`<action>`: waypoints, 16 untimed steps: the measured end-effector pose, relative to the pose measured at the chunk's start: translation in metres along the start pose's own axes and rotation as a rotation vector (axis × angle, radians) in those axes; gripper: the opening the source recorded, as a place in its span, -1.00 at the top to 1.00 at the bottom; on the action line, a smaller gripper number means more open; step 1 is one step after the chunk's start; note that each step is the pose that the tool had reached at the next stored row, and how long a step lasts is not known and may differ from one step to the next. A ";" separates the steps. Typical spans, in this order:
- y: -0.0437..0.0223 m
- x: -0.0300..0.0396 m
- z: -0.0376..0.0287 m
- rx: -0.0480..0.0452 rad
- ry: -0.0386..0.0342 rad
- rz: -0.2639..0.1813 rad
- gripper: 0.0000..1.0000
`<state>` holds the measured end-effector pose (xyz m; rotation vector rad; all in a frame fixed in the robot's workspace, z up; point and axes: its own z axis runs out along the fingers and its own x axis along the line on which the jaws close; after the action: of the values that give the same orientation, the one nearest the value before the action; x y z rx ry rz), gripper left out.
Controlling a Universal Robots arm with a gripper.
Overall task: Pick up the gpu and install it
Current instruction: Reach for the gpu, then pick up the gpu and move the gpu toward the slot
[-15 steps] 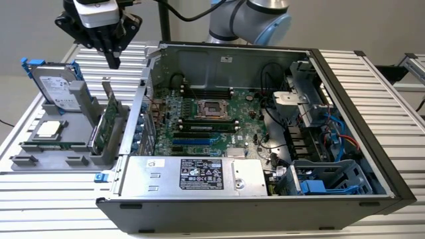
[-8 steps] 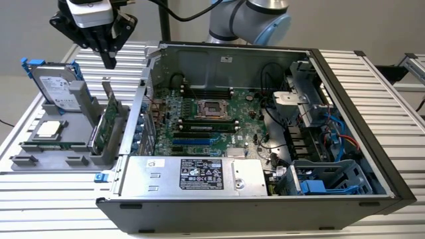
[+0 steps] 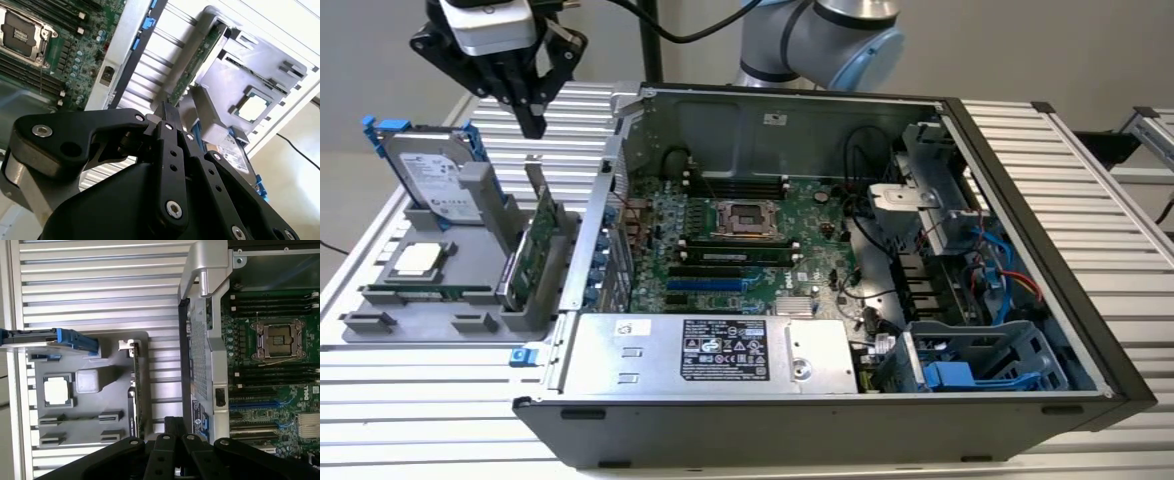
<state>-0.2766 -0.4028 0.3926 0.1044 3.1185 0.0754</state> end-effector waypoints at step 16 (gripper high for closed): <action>-0.0037 0.0141 -0.0005 -0.0002 0.0000 0.000 1.00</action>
<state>-0.2910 -0.4056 0.3926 0.1043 3.1185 0.0756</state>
